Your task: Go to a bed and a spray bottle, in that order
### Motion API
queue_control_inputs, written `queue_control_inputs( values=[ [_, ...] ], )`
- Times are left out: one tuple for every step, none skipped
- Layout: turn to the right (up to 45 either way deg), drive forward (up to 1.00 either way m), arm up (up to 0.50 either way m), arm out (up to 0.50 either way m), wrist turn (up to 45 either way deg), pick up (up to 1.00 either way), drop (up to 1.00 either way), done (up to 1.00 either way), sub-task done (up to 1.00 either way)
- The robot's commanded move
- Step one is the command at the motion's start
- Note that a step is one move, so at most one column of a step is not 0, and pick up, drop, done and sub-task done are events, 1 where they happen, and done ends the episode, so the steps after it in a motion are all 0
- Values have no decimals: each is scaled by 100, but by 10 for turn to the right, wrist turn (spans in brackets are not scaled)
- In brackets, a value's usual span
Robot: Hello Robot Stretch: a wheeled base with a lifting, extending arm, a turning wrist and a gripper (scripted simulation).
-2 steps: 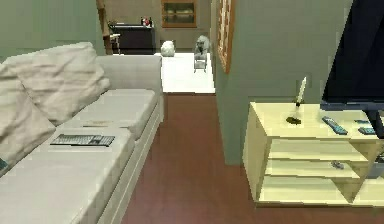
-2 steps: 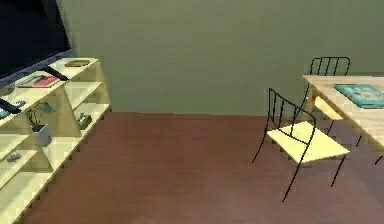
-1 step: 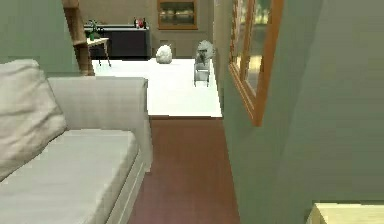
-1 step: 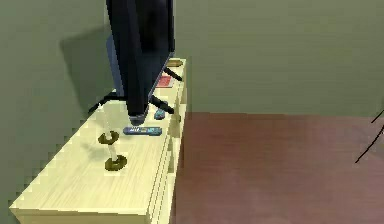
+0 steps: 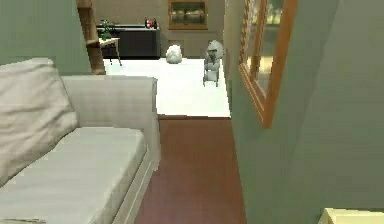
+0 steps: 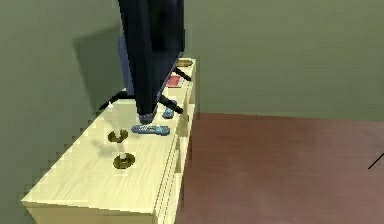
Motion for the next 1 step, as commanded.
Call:
queue_control_inputs(
  values=[
    [0,100,0,0,0,0,0,0,0]
  ],
)
